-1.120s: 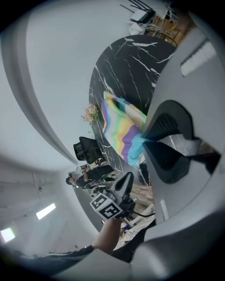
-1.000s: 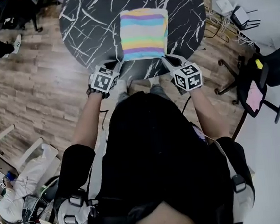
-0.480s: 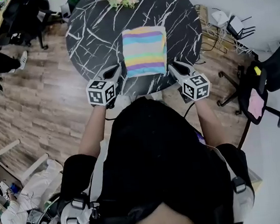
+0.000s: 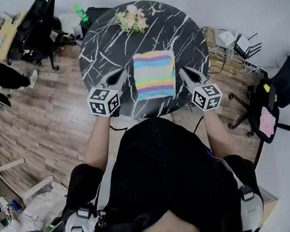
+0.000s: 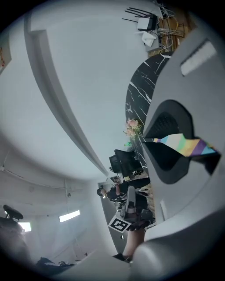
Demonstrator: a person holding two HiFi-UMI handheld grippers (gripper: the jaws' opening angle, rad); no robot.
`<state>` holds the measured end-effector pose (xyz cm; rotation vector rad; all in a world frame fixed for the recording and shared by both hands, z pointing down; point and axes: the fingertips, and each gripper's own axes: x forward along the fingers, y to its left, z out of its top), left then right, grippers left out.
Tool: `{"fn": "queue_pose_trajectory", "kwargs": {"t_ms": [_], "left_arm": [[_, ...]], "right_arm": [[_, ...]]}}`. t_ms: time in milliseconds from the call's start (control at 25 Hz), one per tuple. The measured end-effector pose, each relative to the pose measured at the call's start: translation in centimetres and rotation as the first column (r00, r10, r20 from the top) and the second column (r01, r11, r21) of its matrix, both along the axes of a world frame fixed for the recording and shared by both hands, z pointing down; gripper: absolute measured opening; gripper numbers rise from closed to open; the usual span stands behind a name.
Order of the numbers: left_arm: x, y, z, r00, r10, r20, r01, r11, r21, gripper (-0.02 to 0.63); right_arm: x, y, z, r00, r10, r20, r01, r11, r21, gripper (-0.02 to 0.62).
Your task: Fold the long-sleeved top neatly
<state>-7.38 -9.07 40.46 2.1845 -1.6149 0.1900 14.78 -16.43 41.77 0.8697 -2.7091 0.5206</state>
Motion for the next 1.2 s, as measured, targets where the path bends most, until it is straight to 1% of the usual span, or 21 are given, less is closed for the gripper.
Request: {"fn": "queue_pose_trajectory", "kwargs": {"t_ms": [80,240,360,440,520,560,720,840,1000,1120,1200], "left_arm": [[-1.0,-0.2,-2.2,1.0,-0.023,-0.008,0.024,0.998,0.062,0.008],[-2.3,0.1,-5.9,0.997,-0.069,0.02,0.064,0.982,0.175,0.008],[-2.2,1.0,-7.7,0.996,-0.087,0.022,0.08,0.969,0.234,0.008],[-2.0,1.7,-8.2,0.995,-0.097,0.036,0.085,0.962,0.258,0.008],[-1.8,2.2,-8.3,0.993,-0.105,0.051,0.088,0.961,0.264,0.008],[-1.8,2.3,-8.3,0.993,-0.106,0.043,0.091,0.96,0.264,0.008],[-2.0,2.7,-9.1,0.992,-0.114,-0.047,0.123,0.952,0.281,0.008],[-2.6,3.2,-9.2,0.987,-0.134,-0.087,0.153,0.946,0.285,0.008],[-2.8,3.6,-8.9,0.986,-0.156,-0.066,0.168,0.945,0.281,0.008],[-2.8,3.7,-8.7,0.984,-0.164,-0.072,0.178,0.944,0.277,0.008],[-2.8,3.9,-8.5,0.982,-0.169,-0.081,0.185,0.945,0.271,0.008]], "right_arm": [[0.0,-0.2,-2.0,0.999,0.028,0.046,-0.029,0.999,0.028,0.022],[0.5,-0.4,-5.2,0.989,0.059,0.134,-0.068,0.995,0.067,0.006],[0.8,-0.2,-6.8,0.982,0.063,0.177,-0.077,0.994,0.078,0.006],[1.0,0.1,-7.5,0.98,0.061,0.192,-0.08,0.992,0.096,0.006],[1.0,0.5,-7.8,0.979,0.061,0.194,-0.084,0.99,0.114,0.006],[1.0,0.6,-7.8,0.979,0.063,0.194,-0.087,0.989,0.117,0.006],[0.3,0.7,-7.7,0.977,0.057,0.207,-0.081,0.991,0.108,0.006],[-0.4,1.0,-7.9,0.976,0.035,0.213,-0.06,0.992,0.114,0.005],[-1.0,1.1,-8.3,0.977,0.004,0.215,-0.031,0.992,0.122,0.006],[-1.4,1.1,-8.4,0.977,-0.015,0.215,-0.011,0.993,0.12,0.006],[-1.6,1.1,-8.0,0.98,-0.032,0.198,0.008,0.993,0.12,0.005]]}}
